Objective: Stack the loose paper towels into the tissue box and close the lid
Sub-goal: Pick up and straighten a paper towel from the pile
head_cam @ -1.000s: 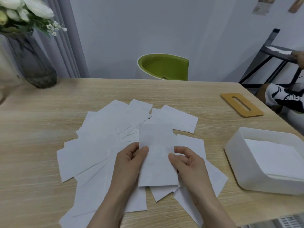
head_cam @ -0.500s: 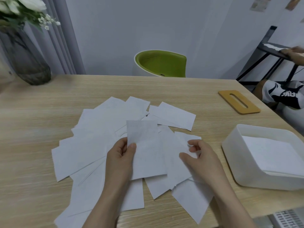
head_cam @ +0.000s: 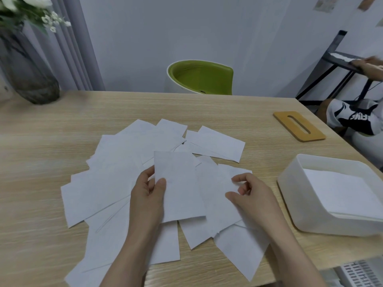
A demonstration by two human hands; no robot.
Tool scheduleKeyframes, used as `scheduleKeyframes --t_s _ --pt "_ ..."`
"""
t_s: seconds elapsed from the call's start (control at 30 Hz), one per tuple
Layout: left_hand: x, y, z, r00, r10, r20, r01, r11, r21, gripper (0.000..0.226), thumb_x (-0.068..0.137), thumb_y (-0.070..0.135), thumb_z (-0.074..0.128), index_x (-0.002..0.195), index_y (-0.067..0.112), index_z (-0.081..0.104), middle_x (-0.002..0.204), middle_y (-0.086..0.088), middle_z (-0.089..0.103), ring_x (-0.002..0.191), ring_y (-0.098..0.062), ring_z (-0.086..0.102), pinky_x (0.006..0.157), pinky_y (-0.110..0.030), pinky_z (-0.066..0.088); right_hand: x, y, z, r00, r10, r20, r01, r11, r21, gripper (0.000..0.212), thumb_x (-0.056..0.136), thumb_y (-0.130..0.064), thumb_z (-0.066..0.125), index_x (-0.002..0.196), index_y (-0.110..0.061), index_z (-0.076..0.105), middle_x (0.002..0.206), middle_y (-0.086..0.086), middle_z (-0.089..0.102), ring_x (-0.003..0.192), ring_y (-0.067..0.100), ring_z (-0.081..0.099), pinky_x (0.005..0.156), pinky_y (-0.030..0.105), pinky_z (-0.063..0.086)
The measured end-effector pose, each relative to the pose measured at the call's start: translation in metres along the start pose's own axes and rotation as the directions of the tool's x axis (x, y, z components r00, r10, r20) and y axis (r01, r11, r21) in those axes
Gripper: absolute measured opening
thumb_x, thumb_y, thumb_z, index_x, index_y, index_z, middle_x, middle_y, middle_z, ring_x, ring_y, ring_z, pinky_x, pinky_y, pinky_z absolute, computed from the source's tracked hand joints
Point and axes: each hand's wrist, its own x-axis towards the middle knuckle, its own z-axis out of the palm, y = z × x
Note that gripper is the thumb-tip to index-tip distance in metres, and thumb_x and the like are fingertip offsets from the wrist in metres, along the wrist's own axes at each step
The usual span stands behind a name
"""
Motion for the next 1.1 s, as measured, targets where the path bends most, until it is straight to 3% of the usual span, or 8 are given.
scheduleKeyframes --t_s 0.33,0.47,0.57,0.67,0.8,0.87,0.97,1.1 --pt "0.004 -0.002 -0.002 0.999 0.022 -0.047 -0.024 0.999 -0.030 0.027 0.098 0.008 0.052 0.110 0.031 0.059 0.080 0.011 0.074 0.070 -0.002 0.070 0.054 -0.013 0.049 -0.011 0.011 -0.019 0.995 -0.096 0.018 0.091 0.976 0.198 0.019 0.086 -0.014 0.065 0.078 -0.030 0.070 0.049 -0.013 0.044 0.050 0.003 0.038 0.057 0.025 0.033" --pt "0.005 0.000 -0.005 0.997 0.042 -0.064 -0.044 0.999 -0.028 0.027 0.098 0.008 0.052 0.109 0.031 0.061 0.080 0.011 0.075 0.070 -0.002 0.070 0.054 -0.014 0.050 -0.025 0.010 -0.028 0.980 -0.144 0.134 0.116 0.972 0.202 0.030 0.091 -0.007 0.057 0.081 -0.031 0.073 0.077 -0.014 0.067 0.066 0.010 0.048 0.060 0.019 0.036" --pt "0.009 0.004 -0.014 0.996 0.067 -0.059 -0.066 0.998 0.019 0.026 0.097 0.007 0.053 0.107 0.030 0.062 0.072 0.014 0.073 0.065 0.000 0.068 0.053 -0.013 0.049 -0.037 0.014 -0.036 0.950 -0.159 0.270 0.105 0.973 0.204 0.054 0.087 0.012 0.042 0.097 -0.033 0.071 0.107 -0.013 0.065 0.091 0.004 0.057 0.078 0.014 0.041" --pt "0.012 0.010 -0.028 0.995 0.081 -0.049 -0.078 0.995 0.057 0.027 0.097 0.006 0.053 0.103 0.030 0.063 0.070 0.016 0.071 0.064 0.001 0.066 0.057 -0.016 0.050 -0.044 0.024 -0.044 0.914 -0.262 0.311 0.211 0.959 0.188 0.076 0.072 0.025 0.035 0.111 -0.032 0.065 0.121 -0.015 0.056 0.116 -0.003 0.047 0.090 0.009 0.034" --pt "0.010 0.014 -0.044 0.990 0.096 -0.100 -0.094 0.995 0.024 0.025 0.097 0.005 0.053 0.110 0.023 0.064 0.064 0.017 0.068 0.059 0.001 0.064 0.059 -0.024 0.050 -0.049 0.034 -0.036 0.883 -0.438 0.166 0.435 0.899 0.059 0.062 0.079 0.014 0.059 0.114 -0.037 0.062 0.118 -0.026 0.051 0.121 -0.006 0.038 0.098 0.002 0.020" --pt "0.009 0.015 -0.049 0.987 0.109 -0.121 -0.108 0.994 0.012 0.024 0.097 0.004 0.052 0.109 0.021 0.063 0.057 0.018 0.064 0.053 0.003 0.061 0.053 -0.017 0.050 -0.046 0.038 -0.028 0.868 -0.490 0.080 0.494 0.868 -0.053 0.055 0.077 0.003 0.070 0.108 -0.042 0.064 0.122 -0.023 0.047 0.121 -0.008 0.034 0.098 0.002 0.014" --pt "0.010 0.017 -0.050 0.984 0.122 -0.130 -0.122 0.992 0.009 0.023 0.097 0.002 0.050 0.109 0.018 0.061 0.053 0.018 0.062 0.049 0.005 0.059 0.046 -0.009 0.045 -0.040 0.038 -0.022 0.843 -0.538 0.001 0.529 0.828 -0.186 0.048 0.071 0.003 0.073 0.099 -0.036 0.072 0.126 -0.018 0.053 0.118 0.001 0.038 0.098 0.019 0.017" --pt "0.011 0.009 -0.052 0.985 0.114 -0.131 -0.111 0.993 0.027 0.023 0.097 0.003 0.052 0.113 0.017 0.061 0.056 0.017 0.064 0.053 0.003 0.060 0.051 -0.013 0.048 -0.037 0.029 -0.024 0.779 -0.625 -0.058 0.585 0.757 -0.290 0.029 0.069 -0.010 0.066 0.088 -0.029 0.077 0.099 -0.017 0.070 0.102 0.003 0.048 0.080 0.030 0.022"
